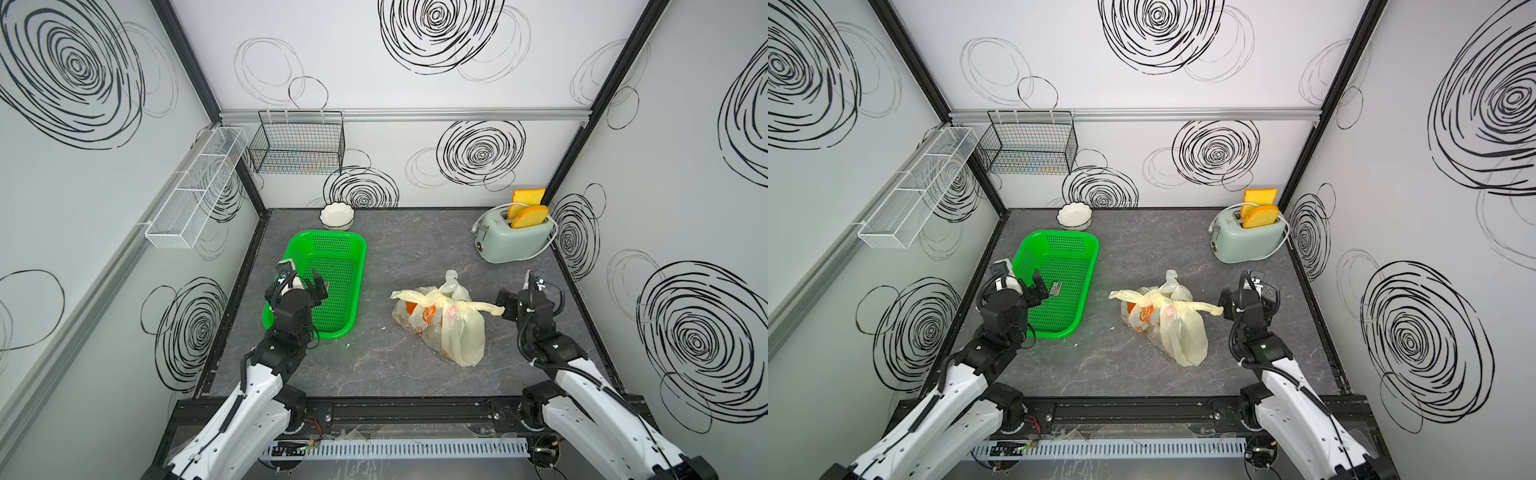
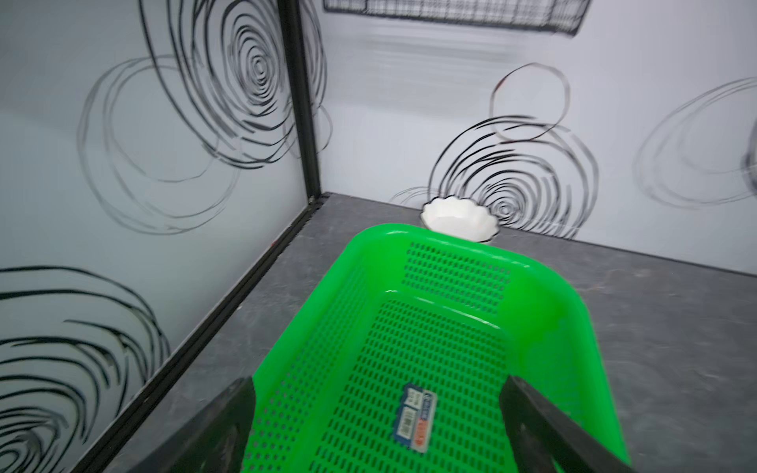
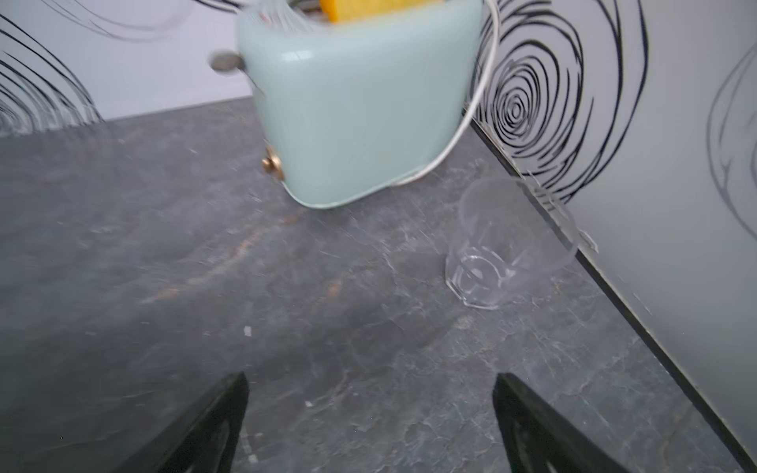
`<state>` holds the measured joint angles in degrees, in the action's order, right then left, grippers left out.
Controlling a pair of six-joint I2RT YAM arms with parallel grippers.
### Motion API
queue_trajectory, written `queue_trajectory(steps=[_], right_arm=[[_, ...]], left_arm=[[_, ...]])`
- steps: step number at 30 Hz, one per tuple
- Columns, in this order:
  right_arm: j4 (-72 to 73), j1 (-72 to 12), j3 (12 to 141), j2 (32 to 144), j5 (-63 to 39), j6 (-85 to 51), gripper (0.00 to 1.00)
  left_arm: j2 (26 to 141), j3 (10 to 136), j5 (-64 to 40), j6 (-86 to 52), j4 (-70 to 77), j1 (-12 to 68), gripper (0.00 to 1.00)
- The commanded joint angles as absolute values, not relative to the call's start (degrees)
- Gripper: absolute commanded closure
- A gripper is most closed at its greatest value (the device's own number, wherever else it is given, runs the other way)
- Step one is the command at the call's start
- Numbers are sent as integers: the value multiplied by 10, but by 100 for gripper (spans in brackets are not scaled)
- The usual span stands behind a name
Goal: Place the pineapple into a plastic bag & tie a knot
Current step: Reset both arms
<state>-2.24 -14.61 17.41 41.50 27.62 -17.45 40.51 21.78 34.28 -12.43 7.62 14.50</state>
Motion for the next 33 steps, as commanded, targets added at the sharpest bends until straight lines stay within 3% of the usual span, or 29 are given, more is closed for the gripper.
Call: queue_trajectory(steps=[1, 6, 12, 13, 19, 22, 33], right_arm=[[317, -36, 104, 443, 190, -114, 4], [452, 69, 82, 598, 32, -117, 3], [621, 58, 117, 767, -58, -85, 4], [582, 54, 144, 779, -68, -56, 6], [793, 28, 94, 882, -47, -22, 2], [722, 33, 113, 861, -51, -22, 1], [734, 35, 113, 870, -52, -24, 1]], left_arm=[[408, 174, 288, -90, 214, 78, 2], [427, 117, 223, -38, 321, 42, 3], [480, 67, 131, -26, 466, 24, 3], [495, 63, 129, -27, 487, 22, 2], [595, 56, 97, -31, 588, 16, 2], [638, 44, 64, -35, 663, 17, 3], [816, 68, 3, 4, 807, 26, 3]])
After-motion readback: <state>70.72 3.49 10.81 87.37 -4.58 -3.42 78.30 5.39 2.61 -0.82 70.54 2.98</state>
